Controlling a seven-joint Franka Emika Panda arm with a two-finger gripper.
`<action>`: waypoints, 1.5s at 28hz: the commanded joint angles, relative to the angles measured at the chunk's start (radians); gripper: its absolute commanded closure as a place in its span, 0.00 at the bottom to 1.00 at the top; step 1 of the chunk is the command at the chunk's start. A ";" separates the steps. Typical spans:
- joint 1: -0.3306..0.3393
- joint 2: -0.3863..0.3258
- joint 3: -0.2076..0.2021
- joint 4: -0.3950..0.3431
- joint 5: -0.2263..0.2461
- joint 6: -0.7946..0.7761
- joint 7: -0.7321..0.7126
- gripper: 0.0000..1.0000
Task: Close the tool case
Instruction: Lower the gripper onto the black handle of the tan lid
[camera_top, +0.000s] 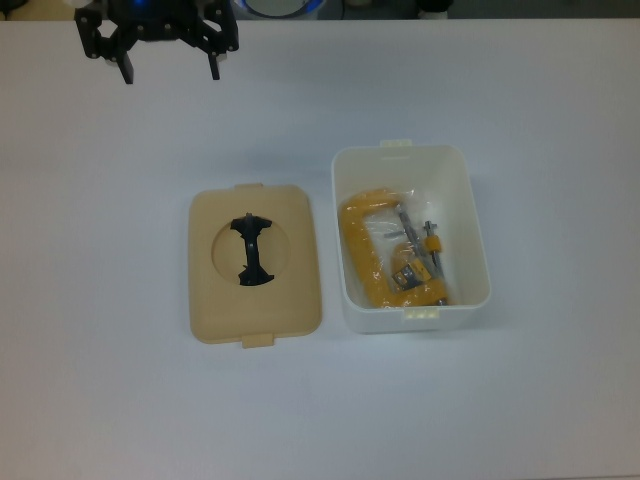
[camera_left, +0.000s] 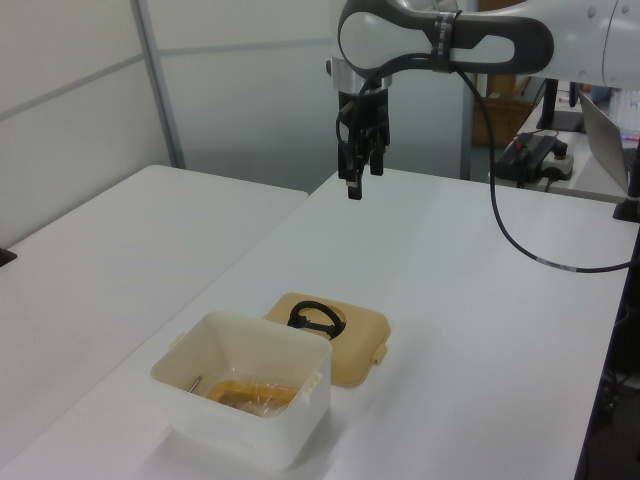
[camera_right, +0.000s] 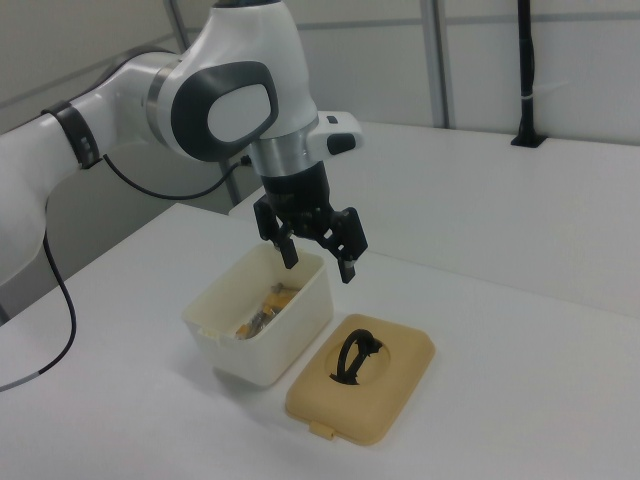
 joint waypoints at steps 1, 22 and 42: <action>0.019 0.008 -0.002 -0.016 0.018 -0.005 -0.010 0.00; 0.057 0.137 0.056 -0.052 -0.010 0.200 0.120 0.00; 0.091 0.255 0.056 -0.056 -0.065 0.285 0.122 0.00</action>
